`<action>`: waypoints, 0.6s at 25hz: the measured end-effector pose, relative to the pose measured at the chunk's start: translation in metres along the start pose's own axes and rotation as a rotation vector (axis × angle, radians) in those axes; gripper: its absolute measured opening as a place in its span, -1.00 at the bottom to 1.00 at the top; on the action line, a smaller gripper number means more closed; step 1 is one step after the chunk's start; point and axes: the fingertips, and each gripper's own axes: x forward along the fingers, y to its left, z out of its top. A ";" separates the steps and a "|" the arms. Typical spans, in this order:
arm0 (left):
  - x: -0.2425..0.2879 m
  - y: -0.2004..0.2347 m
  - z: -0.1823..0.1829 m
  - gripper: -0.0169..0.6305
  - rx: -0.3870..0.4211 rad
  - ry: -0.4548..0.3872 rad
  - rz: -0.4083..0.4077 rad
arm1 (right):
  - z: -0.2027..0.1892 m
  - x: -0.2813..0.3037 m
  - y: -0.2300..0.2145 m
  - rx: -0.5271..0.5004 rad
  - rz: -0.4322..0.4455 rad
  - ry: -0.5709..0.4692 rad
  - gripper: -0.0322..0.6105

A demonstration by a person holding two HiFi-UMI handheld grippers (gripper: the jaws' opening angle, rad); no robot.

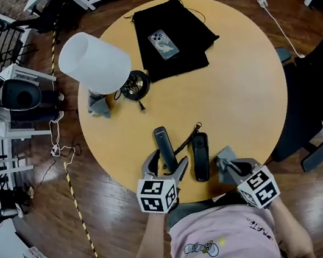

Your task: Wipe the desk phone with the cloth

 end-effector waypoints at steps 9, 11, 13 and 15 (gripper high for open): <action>0.094 -0.068 -0.078 0.30 0.257 0.310 0.265 | 0.039 -0.085 -0.099 0.145 -0.196 -0.212 -0.81; 0.103 -0.066 -0.081 0.29 0.258 0.337 0.294 | 0.042 -0.083 -0.094 0.124 -0.186 -0.221 -0.81; 0.105 -0.069 -0.082 0.22 0.235 0.354 0.283 | 0.039 -0.074 -0.085 0.117 -0.155 -0.214 -0.81; 0.103 -0.072 -0.082 0.14 0.197 0.347 0.261 | 0.034 -0.063 -0.075 0.123 -0.114 -0.202 -0.81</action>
